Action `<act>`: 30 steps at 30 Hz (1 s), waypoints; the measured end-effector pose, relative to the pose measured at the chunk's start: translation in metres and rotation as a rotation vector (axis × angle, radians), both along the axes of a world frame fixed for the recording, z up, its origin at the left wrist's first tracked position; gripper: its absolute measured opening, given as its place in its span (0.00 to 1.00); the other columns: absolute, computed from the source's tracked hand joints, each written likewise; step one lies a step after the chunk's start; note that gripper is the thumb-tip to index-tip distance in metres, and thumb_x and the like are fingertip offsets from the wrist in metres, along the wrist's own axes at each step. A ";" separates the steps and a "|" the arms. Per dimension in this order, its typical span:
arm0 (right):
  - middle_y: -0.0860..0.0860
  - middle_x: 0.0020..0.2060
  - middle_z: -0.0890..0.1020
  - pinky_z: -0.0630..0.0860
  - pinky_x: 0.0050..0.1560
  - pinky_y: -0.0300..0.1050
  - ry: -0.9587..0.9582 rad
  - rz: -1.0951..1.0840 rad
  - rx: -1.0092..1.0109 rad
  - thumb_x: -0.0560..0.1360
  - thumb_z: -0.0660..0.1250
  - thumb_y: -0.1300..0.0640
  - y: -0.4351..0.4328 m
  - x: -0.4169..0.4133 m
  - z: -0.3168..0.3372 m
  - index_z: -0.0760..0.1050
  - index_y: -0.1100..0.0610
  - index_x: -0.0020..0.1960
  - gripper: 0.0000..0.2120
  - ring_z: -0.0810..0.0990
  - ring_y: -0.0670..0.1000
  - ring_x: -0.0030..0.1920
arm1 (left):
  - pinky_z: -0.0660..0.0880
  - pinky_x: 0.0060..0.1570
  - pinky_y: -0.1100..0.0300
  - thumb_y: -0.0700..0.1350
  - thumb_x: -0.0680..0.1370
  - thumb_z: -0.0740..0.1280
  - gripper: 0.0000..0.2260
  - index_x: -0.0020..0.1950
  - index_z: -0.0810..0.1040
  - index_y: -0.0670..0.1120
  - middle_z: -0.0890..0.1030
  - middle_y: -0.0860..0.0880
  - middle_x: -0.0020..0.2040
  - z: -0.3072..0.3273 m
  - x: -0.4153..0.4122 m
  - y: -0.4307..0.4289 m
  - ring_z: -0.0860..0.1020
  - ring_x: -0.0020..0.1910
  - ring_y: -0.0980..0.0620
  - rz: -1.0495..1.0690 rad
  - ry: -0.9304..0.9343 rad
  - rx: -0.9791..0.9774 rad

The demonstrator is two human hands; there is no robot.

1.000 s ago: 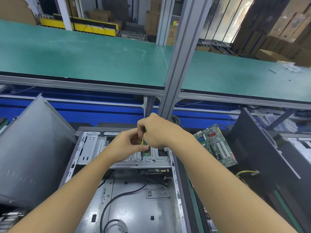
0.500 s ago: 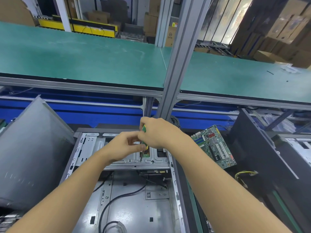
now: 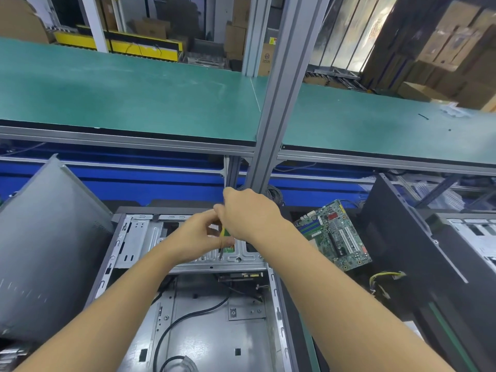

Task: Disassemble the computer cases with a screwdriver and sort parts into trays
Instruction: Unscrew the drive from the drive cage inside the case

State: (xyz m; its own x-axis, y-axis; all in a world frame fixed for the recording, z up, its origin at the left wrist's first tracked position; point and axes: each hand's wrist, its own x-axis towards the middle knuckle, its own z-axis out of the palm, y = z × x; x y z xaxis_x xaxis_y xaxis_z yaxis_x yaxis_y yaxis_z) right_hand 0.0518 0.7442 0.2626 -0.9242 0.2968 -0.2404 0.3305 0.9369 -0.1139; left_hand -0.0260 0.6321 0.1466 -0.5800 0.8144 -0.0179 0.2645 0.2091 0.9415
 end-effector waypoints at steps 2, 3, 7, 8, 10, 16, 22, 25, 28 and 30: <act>0.58 0.57 0.75 0.73 0.47 0.53 -0.010 0.016 -0.066 0.83 0.57 0.55 0.000 0.000 0.001 0.65 0.57 0.65 0.12 0.76 0.61 0.50 | 0.78 0.53 0.61 0.39 0.77 0.73 0.12 0.59 0.79 0.47 0.84 0.50 0.54 0.001 -0.001 -0.005 0.82 0.54 0.53 -0.045 -0.152 0.111; 0.58 0.59 0.73 0.72 0.46 0.53 -0.010 0.012 -0.109 0.82 0.58 0.56 0.000 0.000 0.001 0.65 0.57 0.65 0.13 0.76 0.61 0.51 | 0.77 0.51 0.64 0.36 0.77 0.72 0.12 0.59 0.78 0.43 0.85 0.49 0.52 0.001 -0.001 -0.008 0.82 0.53 0.53 -0.027 -0.181 0.145; 0.57 0.62 0.67 0.71 0.44 0.51 -0.030 0.013 -0.216 0.78 0.64 0.58 0.000 -0.002 0.003 0.62 0.57 0.68 0.21 0.75 0.59 0.53 | 0.78 0.49 0.62 0.34 0.75 0.73 0.13 0.57 0.79 0.44 0.84 0.50 0.48 -0.002 -0.001 -0.008 0.82 0.48 0.53 0.027 -0.081 0.131; 0.56 0.63 0.67 0.70 0.45 0.51 -0.039 0.013 -0.221 0.77 0.65 0.58 0.000 -0.002 0.003 0.62 0.57 0.68 0.21 0.73 0.59 0.55 | 0.78 0.49 0.61 0.36 0.75 0.74 0.14 0.57 0.80 0.47 0.84 0.50 0.49 -0.002 -0.001 -0.007 0.82 0.49 0.53 0.023 -0.032 0.109; 0.56 0.63 0.65 0.69 0.46 0.53 -0.026 -0.007 -0.232 0.77 0.65 0.54 -0.001 0.000 0.000 0.61 0.55 0.66 0.21 0.71 0.60 0.59 | 0.79 0.49 0.58 0.41 0.74 0.75 0.11 0.55 0.82 0.52 0.83 0.50 0.50 -0.003 -0.001 -0.004 0.82 0.48 0.52 0.030 0.053 0.066; 0.55 0.51 0.78 0.70 0.42 0.53 0.016 -0.118 0.049 0.82 0.50 0.36 -0.001 0.000 -0.004 0.69 0.58 0.63 0.26 0.75 0.59 0.45 | 0.76 0.41 0.65 0.52 0.70 0.78 0.11 0.44 0.77 0.64 0.82 0.59 0.44 -0.001 0.006 0.006 0.81 0.42 0.57 0.078 0.111 -0.034; 0.54 0.56 0.72 0.71 0.45 0.51 0.007 -0.030 -0.148 0.79 0.63 0.53 0.007 0.002 0.000 0.67 0.56 0.63 0.14 0.75 0.59 0.51 | 0.78 0.51 0.62 0.35 0.75 0.73 0.11 0.52 0.83 0.49 0.85 0.45 0.50 0.004 0.005 -0.008 0.84 0.50 0.49 0.008 -0.102 0.154; 0.53 0.59 0.66 0.68 0.48 0.51 -0.028 0.026 -0.241 0.75 0.67 0.59 0.008 0.001 0.001 0.64 0.53 0.66 0.21 0.68 0.58 0.57 | 0.77 0.47 0.67 0.36 0.73 0.75 0.13 0.53 0.83 0.52 0.86 0.51 0.48 0.004 0.003 -0.008 0.84 0.47 0.55 0.033 0.004 0.117; 0.52 0.59 0.63 0.67 0.49 0.51 -0.040 0.033 -0.305 0.75 0.68 0.55 0.008 0.002 -0.002 0.60 0.50 0.68 0.26 0.65 0.56 0.60 | 0.78 0.45 0.59 0.41 0.72 0.77 0.12 0.49 0.82 0.56 0.83 0.51 0.46 0.004 0.004 -0.003 0.81 0.44 0.53 0.030 0.114 0.072; 0.54 0.60 0.65 0.67 0.47 0.53 -0.011 -0.044 -0.271 0.77 0.65 0.42 0.007 0.003 -0.002 0.59 0.51 0.69 0.27 0.68 0.59 0.60 | 0.79 0.47 0.49 0.45 0.73 0.77 0.08 0.48 0.82 0.55 0.82 0.48 0.47 0.003 0.006 0.003 0.81 0.45 0.48 0.026 0.148 0.063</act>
